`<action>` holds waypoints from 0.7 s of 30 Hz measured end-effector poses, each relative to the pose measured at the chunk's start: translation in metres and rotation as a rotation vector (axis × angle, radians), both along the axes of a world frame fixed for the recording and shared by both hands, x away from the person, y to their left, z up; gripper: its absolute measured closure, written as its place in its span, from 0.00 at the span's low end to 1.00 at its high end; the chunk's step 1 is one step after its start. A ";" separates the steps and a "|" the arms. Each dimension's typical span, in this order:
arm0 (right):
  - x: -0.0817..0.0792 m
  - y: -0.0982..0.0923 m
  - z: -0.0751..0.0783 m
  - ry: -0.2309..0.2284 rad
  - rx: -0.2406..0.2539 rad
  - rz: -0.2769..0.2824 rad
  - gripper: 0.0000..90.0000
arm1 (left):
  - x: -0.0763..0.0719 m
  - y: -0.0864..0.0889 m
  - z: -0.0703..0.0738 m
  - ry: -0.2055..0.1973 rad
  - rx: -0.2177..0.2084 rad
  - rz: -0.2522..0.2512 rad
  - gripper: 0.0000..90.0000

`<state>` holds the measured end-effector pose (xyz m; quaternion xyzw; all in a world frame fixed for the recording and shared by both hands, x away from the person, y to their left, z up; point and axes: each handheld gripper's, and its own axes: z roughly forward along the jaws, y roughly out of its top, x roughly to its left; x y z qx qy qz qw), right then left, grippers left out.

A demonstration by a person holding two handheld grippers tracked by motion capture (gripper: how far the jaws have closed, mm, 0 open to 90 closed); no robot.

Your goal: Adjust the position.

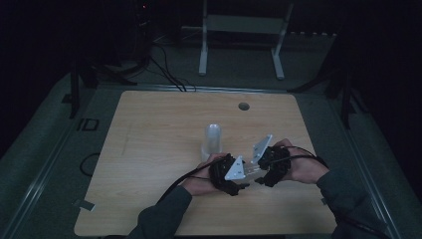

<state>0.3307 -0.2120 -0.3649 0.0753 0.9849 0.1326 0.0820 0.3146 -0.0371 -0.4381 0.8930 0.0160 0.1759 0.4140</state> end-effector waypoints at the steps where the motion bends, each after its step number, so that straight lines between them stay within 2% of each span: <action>1: 0.000 0.000 0.000 0.001 0.000 -0.001 0.39 | 0.000 0.000 0.000 -0.005 0.000 0.001 0.32; 5: 0.000 -0.001 -0.001 0.000 -0.002 -0.007 0.41 | -0.001 -0.001 -0.001 -0.011 0.000 0.001 0.32; 10: -0.002 -0.002 -0.001 0.001 0.001 -0.001 0.45 | 0.000 -0.002 0.000 0.017 -0.013 0.012 0.29; 14: -0.002 -0.002 -0.002 -0.004 0.005 -0.003 0.47 | 0.000 -0.002 0.000 0.023 -0.018 0.020 0.25; 21: -0.002 -0.005 -0.003 -0.005 0.017 -0.013 0.47 | 0.001 0.000 0.003 0.030 -0.054 0.044 0.18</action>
